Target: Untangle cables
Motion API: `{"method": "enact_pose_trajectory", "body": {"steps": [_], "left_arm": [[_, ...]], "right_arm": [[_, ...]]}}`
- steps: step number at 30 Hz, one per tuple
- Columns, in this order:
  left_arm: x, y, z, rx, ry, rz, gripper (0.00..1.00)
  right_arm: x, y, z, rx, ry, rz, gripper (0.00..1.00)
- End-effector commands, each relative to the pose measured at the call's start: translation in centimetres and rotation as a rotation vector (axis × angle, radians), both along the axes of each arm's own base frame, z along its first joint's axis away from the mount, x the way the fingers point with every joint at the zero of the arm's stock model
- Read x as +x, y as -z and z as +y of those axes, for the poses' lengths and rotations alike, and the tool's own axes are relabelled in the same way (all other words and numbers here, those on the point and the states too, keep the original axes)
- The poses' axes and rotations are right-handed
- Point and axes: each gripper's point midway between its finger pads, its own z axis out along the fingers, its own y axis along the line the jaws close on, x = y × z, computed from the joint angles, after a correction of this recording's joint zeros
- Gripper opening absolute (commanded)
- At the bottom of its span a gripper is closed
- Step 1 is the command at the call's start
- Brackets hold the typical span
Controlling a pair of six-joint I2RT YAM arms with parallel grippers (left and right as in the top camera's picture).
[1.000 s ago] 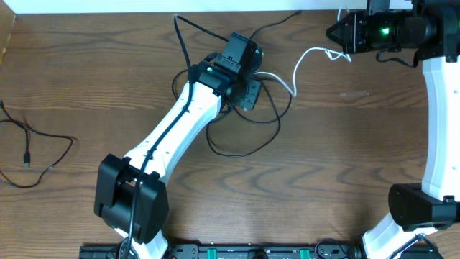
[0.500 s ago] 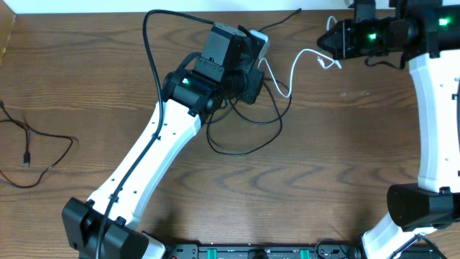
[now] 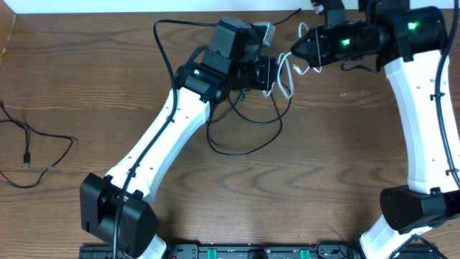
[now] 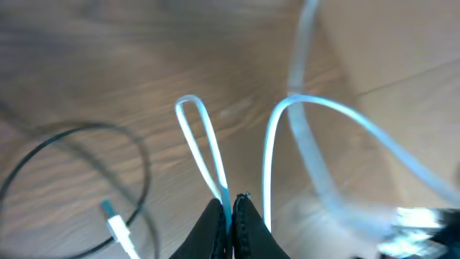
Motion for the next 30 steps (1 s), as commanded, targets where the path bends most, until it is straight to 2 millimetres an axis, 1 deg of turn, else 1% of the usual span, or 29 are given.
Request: {"method": "enact_pose_trajectory", "body": {"steps": [1,7,9,12,16,17,18,19,20,21,22,23,26,29,30], "left_arm": [[-0.7,-2.3,-0.3,-0.166,0.104,0.047,0.08],[0.9,-4.6,1.8,-0.292,0.099,0.062,0.08],[1.2,-5.3,2.2,-0.327,0.108,0.056,0.08],[1.4,-5.7,2.4,-0.346,0.114,0.054,0.08],[1.3,-5.7,2.5,-0.351,0.121,0.061,0.08],[1.3,-5.7,2.5,-0.351,0.121,0.060,0.08],[1.3,-5.7,2.5,-0.351,0.119,0.060,0.08],[1.4,-5.7,2.6,-0.351,0.118,0.059,0.08],[1.4,-5.7,2.6,-0.351,0.116,0.058,0.08],[1.5,-5.8,2.7,-0.352,0.114,0.055,0.08],[1.6,-5.7,2.8,-0.351,0.111,0.055,0.08],[1.7,-5.7,3.0,-0.349,0.103,0.053,0.08],[2.4,-5.5,3.4,-0.334,0.069,0.043,0.08],[3.2,-5.0,3.9,-0.305,0.018,0.027,0.08],[3.6,-4.9,4.1,-0.292,-0.002,0.016,0.08]], "right_arm": [[-0.1,0.1,0.8,0.008,-0.032,-0.006,0.01],[0.1,-0.1,0.9,0.022,-0.025,-0.011,0.01],[0.0,-0.6,1.5,0.054,-0.045,-0.018,0.01],[-0.2,-1.3,2.5,0.095,-0.082,-0.035,0.04],[-0.3,-1.7,3.4,0.106,-0.102,-0.052,0.09],[-0.3,-1.7,3.6,0.106,-0.105,-0.053,0.15],[-0.4,-1.7,3.8,0.105,-0.109,-0.054,0.35],[-0.4,-1.6,3.7,0.100,-0.106,-0.054,0.47],[-0.3,-1.6,3.6,0.095,-0.102,-0.055,0.62],[-0.2,-1.5,3.5,0.091,-0.098,-0.056,0.81],[-0.2,-1.5,3.4,0.088,-0.094,-0.057,0.91],[-0.1,-1.4,3.4,0.083,-0.090,-0.058,0.98],[0.3,-1.1,2.9,0.055,-0.057,-0.057,0.99],[1.3,-0.3,1.4,-0.009,0.038,-0.046,0.99],[1.7,0.1,0.6,-0.042,0.083,-0.040,0.99]]}}
